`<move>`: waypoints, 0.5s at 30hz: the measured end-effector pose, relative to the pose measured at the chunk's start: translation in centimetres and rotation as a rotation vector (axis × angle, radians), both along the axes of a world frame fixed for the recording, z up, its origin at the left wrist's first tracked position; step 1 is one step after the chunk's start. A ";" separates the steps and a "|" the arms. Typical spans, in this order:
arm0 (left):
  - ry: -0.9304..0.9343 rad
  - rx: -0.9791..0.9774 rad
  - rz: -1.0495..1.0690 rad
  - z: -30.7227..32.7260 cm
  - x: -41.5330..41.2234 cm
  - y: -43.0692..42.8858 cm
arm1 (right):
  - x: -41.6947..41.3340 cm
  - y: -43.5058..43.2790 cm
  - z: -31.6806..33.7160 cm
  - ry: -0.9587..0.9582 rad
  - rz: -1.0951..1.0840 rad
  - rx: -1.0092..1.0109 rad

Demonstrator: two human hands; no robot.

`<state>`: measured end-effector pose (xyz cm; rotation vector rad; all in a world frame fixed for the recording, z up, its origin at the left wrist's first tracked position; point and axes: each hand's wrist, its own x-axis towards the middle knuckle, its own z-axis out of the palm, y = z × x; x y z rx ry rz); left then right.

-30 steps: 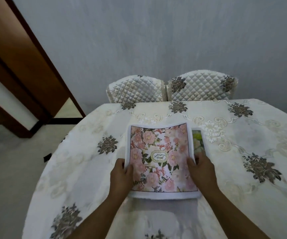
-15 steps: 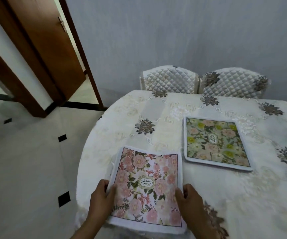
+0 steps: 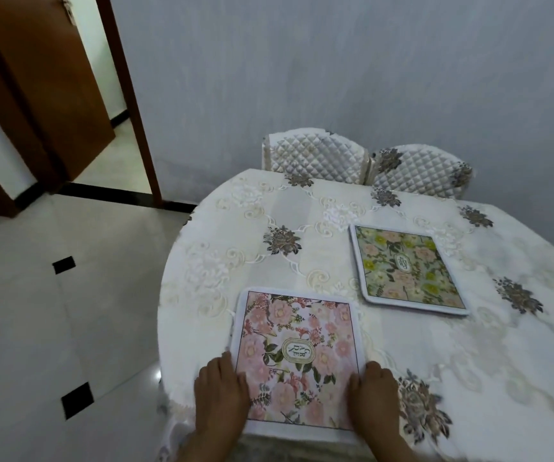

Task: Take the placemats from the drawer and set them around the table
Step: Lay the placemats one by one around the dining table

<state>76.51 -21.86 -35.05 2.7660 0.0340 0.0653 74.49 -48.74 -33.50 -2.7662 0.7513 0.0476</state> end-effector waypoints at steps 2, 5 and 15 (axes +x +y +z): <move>0.022 -0.009 -0.023 -0.1 0.1 0.2 | -0.1 0.6 0.2 -0.027 0.025 -0.040; 0.031 0.023 -0.104 -0.5 1.0 0.2 | 0.5 1.9 0.4 -0.072 0.235 -0.076; 0.014 0.158 -0.415 -1.4 15.3 -3.8 | 15.8 5.9 -1.5 -0.069 0.718 -0.043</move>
